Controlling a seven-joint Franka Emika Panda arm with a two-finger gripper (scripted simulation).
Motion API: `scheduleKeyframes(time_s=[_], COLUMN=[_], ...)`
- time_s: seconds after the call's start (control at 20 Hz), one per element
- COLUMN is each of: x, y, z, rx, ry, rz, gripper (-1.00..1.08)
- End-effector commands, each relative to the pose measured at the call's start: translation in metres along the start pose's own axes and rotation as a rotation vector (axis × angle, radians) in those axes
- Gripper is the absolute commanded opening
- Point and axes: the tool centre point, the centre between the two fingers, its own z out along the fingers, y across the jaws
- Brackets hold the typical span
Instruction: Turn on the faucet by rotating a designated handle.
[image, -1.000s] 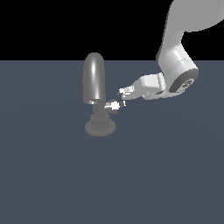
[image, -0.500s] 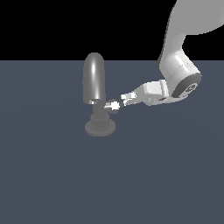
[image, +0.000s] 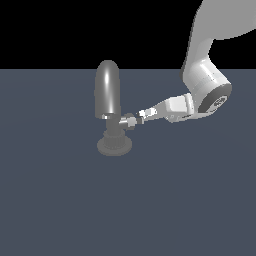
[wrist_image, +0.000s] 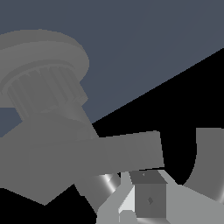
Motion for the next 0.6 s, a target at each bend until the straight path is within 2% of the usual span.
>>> scheduleKeyframes(time_s=[0.0, 0.4, 0.45, 0.5, 0.55], x=[0.025, 0.075, 0.075, 0.026, 0.029], y=[-0.005, -0.021, -0.021, -0.016, -0.018], z=[0.000, 0.001, 0.001, 0.000, 0.000], rx=[-0.001, -0.003, -0.003, -0.011, -0.011], ry=[-0.007, -0.013, -0.013, 0.004, 0.003], rz=[0.024, 0.044, 0.044, -0.029, -0.026], gripper=[-1.00, -1.00, -1.00, -1.00, -1.00])
